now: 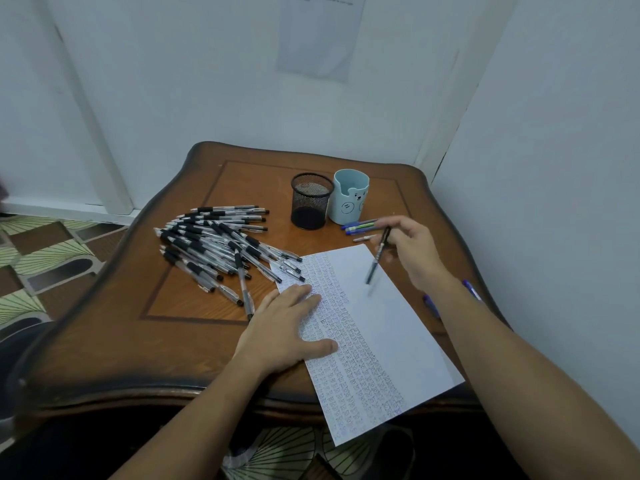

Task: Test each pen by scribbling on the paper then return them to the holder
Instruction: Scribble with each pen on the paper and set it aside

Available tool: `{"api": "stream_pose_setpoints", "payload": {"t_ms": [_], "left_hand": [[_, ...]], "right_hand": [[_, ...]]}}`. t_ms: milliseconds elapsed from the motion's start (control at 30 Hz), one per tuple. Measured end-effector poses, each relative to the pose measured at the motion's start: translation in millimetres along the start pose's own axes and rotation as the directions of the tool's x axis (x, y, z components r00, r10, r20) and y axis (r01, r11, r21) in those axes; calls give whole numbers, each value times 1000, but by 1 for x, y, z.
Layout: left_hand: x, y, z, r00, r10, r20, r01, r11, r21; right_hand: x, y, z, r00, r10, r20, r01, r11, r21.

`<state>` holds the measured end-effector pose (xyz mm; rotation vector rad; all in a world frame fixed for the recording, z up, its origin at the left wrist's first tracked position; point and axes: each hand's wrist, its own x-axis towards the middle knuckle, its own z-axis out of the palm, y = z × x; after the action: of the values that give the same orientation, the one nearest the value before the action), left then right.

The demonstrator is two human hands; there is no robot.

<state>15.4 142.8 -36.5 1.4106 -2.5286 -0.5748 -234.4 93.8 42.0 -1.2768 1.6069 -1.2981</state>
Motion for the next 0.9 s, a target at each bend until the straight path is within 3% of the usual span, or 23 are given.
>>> {"api": "stream_pose_setpoints", "payload": {"t_ms": [67,267,433,600,700,900], "left_hand": [[0,1,0,1000,-1,-1,1,1000,7],[1,1,-2,1000,0,-2,0,1000,15],[2,2,-1,1000,4,-17,-4,1000,12],[1,3,-2,1000,-10,-22,10,1000,6],[1,4,-2,1000,-8,-20,8,1000,7],[2,3,-1,999,-5,-31,5,1000,-2]], "right_hand": [[-16,4,1,998,60,21,-62,986,154],[-43,30,19,991,130,8,-127,950,285],[-48,36,34,986,112,126,-137,969,208],[-45,43,42,990,139,10,-139,981,133],[-47,45,48,995,83,-53,-83,997,3],[-56,51,45,999,11,46,-9,999,-42]]}}
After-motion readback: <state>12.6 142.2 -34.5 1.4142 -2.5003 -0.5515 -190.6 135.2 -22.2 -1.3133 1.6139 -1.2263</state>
